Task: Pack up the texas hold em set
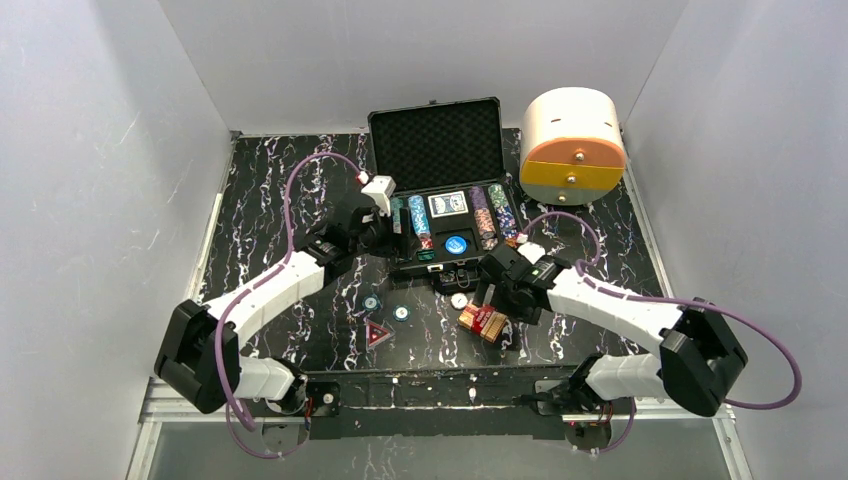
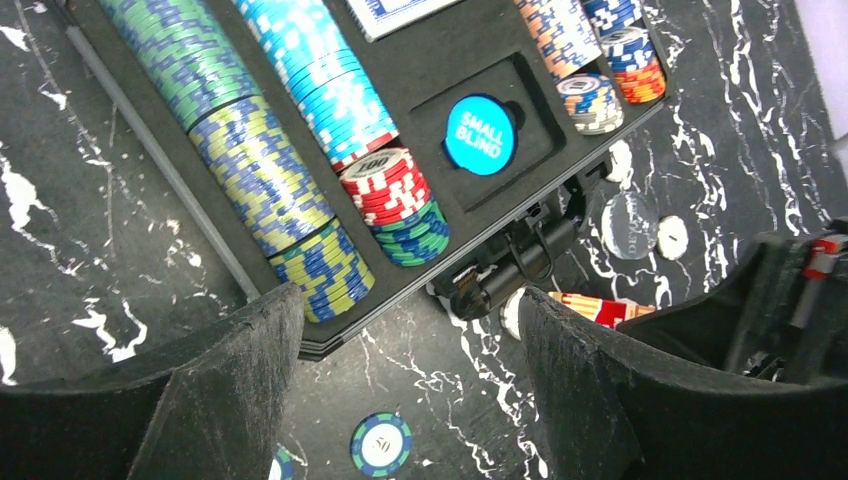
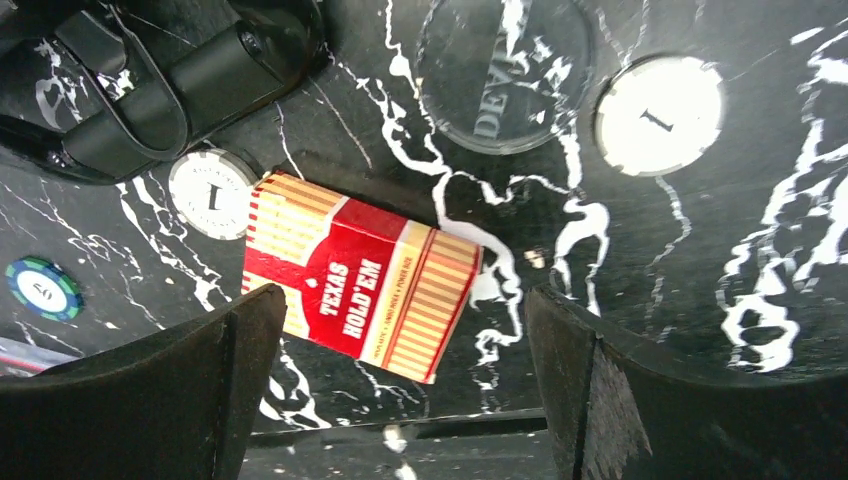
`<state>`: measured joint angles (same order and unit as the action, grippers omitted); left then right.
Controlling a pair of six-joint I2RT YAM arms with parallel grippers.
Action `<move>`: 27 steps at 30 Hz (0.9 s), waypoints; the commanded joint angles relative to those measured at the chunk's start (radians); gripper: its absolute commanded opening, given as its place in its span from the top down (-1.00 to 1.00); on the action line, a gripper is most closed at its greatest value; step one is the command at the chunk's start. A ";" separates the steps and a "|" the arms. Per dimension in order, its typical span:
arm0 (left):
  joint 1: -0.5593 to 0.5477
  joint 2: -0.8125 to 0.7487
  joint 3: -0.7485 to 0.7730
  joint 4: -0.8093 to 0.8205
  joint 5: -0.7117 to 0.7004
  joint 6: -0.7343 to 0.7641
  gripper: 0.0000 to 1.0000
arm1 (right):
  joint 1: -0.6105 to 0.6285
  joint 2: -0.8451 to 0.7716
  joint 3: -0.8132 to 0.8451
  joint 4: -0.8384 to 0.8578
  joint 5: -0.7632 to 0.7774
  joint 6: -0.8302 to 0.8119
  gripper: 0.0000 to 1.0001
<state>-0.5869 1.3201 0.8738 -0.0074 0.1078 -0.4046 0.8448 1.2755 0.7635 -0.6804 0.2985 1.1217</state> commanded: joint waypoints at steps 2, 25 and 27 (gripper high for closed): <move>-0.005 -0.072 0.030 -0.103 -0.088 0.025 -0.53 | 0.000 -0.084 0.043 0.056 0.003 -0.357 -0.97; -0.004 -0.217 0.141 -0.263 -0.465 0.013 -0.68 | 0.021 0.297 0.245 -0.008 -0.345 -1.173 -0.97; -0.004 -0.216 0.140 -0.264 -0.469 0.016 -0.68 | 0.030 0.300 0.243 -0.016 -0.374 -1.186 -0.97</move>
<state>-0.5873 1.1065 0.9871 -0.2481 -0.3256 -0.4007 0.8509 1.5669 0.9810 -0.6529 -0.0017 0.0372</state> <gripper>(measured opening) 0.837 0.985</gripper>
